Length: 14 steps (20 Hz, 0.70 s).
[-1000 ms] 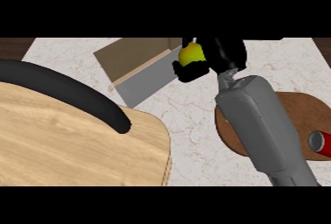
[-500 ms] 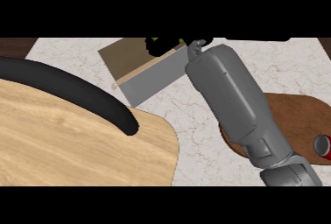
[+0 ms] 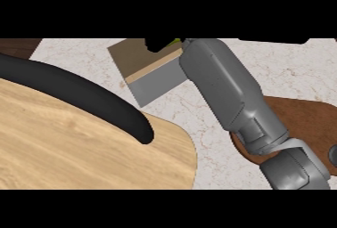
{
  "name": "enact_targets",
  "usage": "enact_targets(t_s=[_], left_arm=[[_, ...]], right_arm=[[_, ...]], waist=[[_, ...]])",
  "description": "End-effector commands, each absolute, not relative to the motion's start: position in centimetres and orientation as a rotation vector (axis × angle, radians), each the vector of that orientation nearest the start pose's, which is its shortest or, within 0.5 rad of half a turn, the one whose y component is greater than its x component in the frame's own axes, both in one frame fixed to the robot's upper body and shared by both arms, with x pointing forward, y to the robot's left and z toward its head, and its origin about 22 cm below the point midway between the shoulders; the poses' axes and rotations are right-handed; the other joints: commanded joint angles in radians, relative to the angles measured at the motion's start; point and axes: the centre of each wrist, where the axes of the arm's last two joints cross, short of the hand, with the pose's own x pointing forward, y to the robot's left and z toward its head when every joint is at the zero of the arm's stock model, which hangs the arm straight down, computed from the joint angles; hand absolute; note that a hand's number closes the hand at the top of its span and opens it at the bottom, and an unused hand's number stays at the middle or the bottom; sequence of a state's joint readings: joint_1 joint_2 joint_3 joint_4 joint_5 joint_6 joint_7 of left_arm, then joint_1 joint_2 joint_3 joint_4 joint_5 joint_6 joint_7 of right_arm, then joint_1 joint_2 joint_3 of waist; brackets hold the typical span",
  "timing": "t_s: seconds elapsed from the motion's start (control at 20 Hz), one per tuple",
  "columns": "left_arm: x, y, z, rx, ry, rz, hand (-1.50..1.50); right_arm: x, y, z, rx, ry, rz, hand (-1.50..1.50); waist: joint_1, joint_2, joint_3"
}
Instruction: Pick the pear from the cutting board and place it in the cardboard box
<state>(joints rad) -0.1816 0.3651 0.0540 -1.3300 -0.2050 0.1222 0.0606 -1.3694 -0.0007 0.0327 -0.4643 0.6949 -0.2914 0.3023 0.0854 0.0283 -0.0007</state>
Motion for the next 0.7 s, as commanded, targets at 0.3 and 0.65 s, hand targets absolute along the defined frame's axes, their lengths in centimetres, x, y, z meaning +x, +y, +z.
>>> enact_targets(t_s=[0.3, 0.65], left_arm=[[29.2, 32.0, 2.6, 0.575, -1.45, -0.319, 0.0], [29.2, 32.9, 3.2, 0.584, -1.448, -0.293, 0.0]], right_arm=[[45.7, -4.7, 15.7, -0.703, -1.433, 0.576, -1.5], [45.8, -5.0, 15.5, -0.652, -1.576, 0.544, -1.5]], waist=[[0.058, 0.016, -0.001], [0.042, 0.014, 0.0]])
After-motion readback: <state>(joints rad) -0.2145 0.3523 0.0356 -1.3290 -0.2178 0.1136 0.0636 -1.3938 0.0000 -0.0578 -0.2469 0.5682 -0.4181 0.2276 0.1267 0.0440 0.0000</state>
